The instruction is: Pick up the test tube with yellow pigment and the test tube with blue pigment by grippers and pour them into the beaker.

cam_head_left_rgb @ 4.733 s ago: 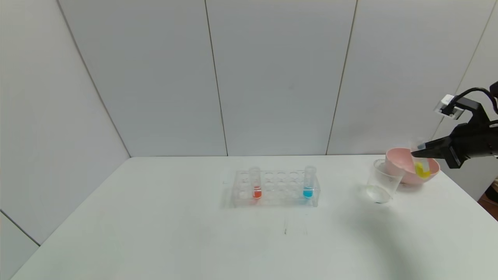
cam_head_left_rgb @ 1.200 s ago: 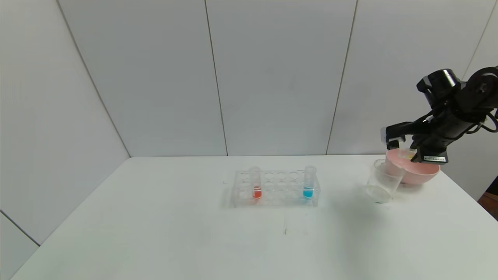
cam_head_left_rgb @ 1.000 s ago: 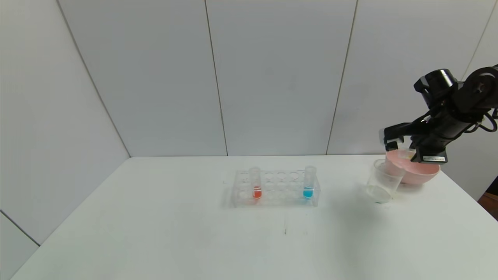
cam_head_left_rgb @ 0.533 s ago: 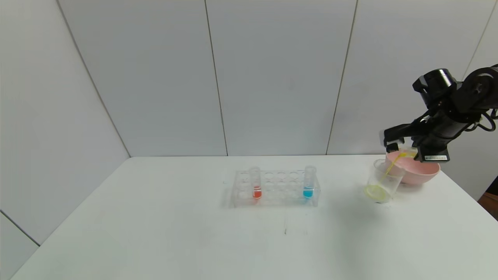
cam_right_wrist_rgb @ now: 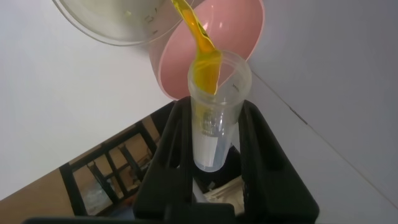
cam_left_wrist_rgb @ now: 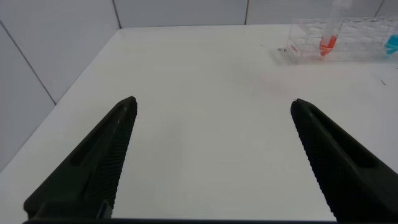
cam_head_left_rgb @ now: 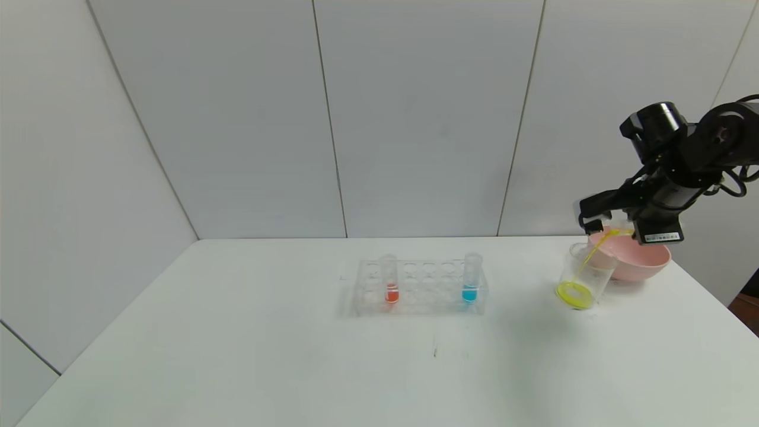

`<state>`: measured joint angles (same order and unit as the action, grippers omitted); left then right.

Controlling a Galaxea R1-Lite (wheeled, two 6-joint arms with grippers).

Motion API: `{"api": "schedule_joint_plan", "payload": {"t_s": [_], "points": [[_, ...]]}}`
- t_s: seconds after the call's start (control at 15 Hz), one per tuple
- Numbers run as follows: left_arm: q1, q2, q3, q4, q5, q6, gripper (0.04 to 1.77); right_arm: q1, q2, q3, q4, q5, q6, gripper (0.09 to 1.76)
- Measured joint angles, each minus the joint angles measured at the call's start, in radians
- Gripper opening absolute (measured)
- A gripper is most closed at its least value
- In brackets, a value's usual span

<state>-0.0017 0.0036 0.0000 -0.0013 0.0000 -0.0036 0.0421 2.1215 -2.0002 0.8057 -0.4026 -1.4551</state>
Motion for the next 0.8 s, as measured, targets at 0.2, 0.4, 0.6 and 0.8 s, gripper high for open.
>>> {"api": "schedule_joint_plan", "payload": {"t_s": [0.2,0.4,0.6,0.8], "points": [[0.0,0.0,0.0,0.0,0.0,0.0,1.76,0.004,0.0,0.0,-0.001,-0.014,-0.007,0.5],[0.0,0.0,0.0,0.0,0.0,0.0,1.76,0.012,0.0,0.0,-0.006,-0.061,-0.029,0.5],[0.0,0.0,0.0,0.0,0.0,0.0,1.76,0.017,0.0,0.0,-0.01,-0.084,-0.039,0.5],[0.0,0.0,0.0,0.0,0.0,0.001,1.76,0.027,0.001,0.0,-0.014,-0.117,-0.054,0.5]]}}
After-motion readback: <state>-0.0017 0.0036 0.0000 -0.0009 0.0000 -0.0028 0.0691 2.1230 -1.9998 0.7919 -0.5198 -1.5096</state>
